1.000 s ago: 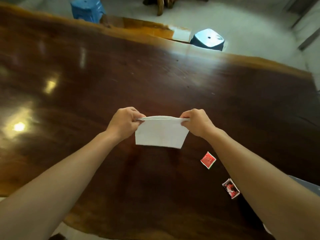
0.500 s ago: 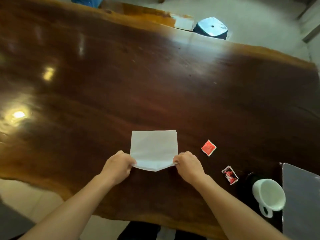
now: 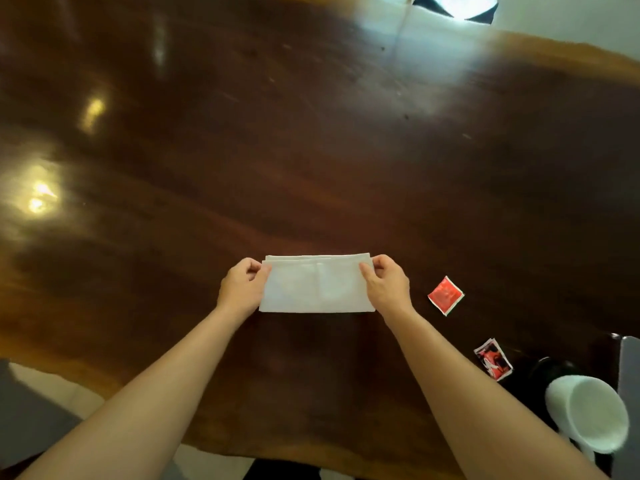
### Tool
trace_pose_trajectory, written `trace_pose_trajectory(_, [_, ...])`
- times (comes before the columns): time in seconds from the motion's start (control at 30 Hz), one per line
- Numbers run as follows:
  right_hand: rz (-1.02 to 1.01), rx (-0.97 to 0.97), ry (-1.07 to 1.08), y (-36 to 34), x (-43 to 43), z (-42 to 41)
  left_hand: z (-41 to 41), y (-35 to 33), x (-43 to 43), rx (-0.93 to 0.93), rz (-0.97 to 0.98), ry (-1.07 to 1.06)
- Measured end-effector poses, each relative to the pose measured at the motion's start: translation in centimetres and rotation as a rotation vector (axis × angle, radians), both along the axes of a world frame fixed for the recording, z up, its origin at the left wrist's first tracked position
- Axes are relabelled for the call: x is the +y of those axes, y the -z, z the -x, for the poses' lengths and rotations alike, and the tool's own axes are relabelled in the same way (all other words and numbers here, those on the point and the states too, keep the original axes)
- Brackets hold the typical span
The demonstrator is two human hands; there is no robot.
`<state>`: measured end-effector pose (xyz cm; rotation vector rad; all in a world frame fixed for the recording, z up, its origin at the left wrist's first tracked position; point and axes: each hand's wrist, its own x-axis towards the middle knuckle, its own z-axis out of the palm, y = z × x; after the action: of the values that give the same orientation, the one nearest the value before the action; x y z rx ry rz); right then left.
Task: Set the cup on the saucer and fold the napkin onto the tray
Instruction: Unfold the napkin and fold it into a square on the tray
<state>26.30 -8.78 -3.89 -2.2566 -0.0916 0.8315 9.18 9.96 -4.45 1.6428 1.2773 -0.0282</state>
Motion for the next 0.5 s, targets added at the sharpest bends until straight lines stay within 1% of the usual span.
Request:
trace_pose_trajectory(0.07, [0.016, -0.044, 0.002, 1.0, 0.5, 0.0, -0.4, 1.0, 0.0, 0.050, -0.088, 0.004])
trace_pose_trajectory(0.17, [0.105, -0.137, -0.024, 2.0, 0.7, 0.2, -0.9, 1.8, -0.2, 0.055, -0.188, 0.031])
trace_pose_trajectory(0.27, [0.173, -0.246, -0.077, 2.4, 0.9, 0.6, -1.3, 2.3, -0.5, 0.062, -0.256, 0.062])
trace_pose_trajectory(0.33, [0.184, -0.256, -0.093, 2.3, 1.0, 0.6, -1.5, 2.2, -0.6, 0.056, -0.280, 0.055])
trace_pose_trajectory(0.43, [0.136, -0.125, 0.065, 1.3, 0.9, 0.7, -1.4, 1.3, -0.6, -0.023, -0.307, 0.028])
trace_pose_trajectory(0.47, [0.147, -0.143, 0.101, 0.8, 0.7, 0.9, -1.2, 0.9, -0.5, -0.064, -0.318, 0.039])
trace_pose_trajectory(0.5, [0.185, -0.222, 0.093, 0.4, 0.4, 1.4, -1.1, 0.6, -0.6, -0.102, -0.333, 0.067])
